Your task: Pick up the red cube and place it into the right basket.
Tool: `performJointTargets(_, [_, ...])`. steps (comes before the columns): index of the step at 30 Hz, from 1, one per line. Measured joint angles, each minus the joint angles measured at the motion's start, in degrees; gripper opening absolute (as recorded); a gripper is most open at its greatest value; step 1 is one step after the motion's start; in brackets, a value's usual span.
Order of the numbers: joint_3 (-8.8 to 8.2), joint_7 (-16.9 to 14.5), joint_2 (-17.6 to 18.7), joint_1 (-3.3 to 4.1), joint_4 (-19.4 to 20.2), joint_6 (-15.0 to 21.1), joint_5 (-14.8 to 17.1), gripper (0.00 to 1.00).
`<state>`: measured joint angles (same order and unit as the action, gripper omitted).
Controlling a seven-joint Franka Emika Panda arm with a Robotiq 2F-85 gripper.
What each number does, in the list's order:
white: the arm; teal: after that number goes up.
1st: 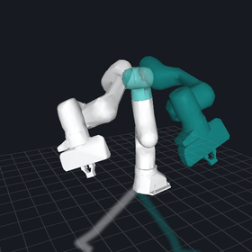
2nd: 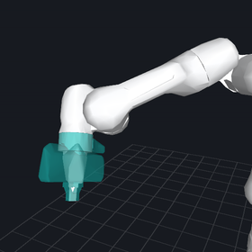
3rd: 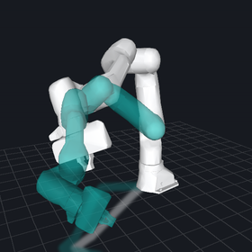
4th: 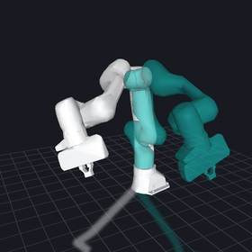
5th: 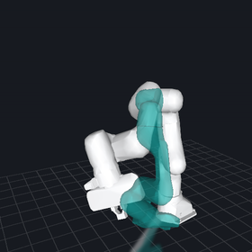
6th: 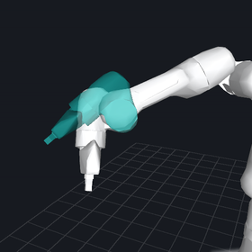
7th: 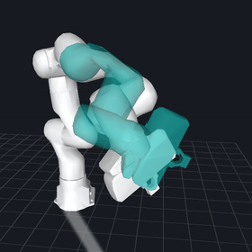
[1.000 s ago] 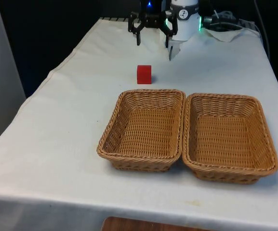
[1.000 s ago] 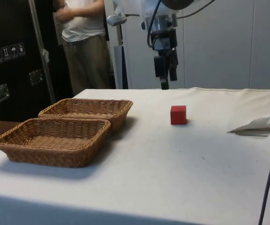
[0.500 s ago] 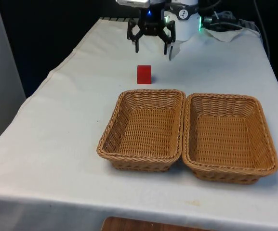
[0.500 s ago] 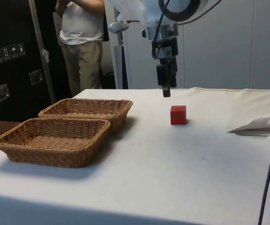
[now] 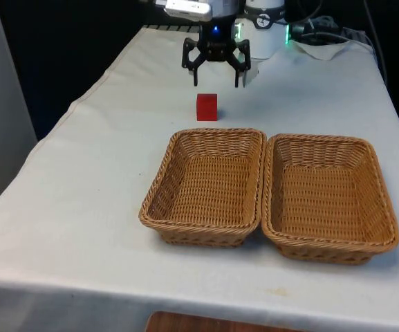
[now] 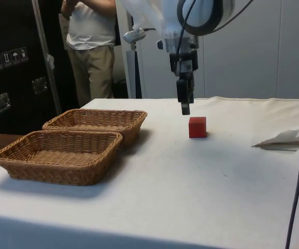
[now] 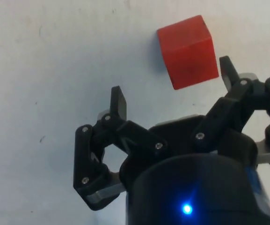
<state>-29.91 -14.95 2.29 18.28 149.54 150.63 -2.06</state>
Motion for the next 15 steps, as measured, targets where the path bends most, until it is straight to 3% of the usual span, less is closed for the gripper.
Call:
performJointTargets(6, [-0.17, -1.8, 0.6, 0.0, 0.2, 0.2, 1.5, 1.0])
performJointTargets(15, [-1.72, -4.0, 1.0, -0.11, 1.6, 1.4, 1.9, 1.0])
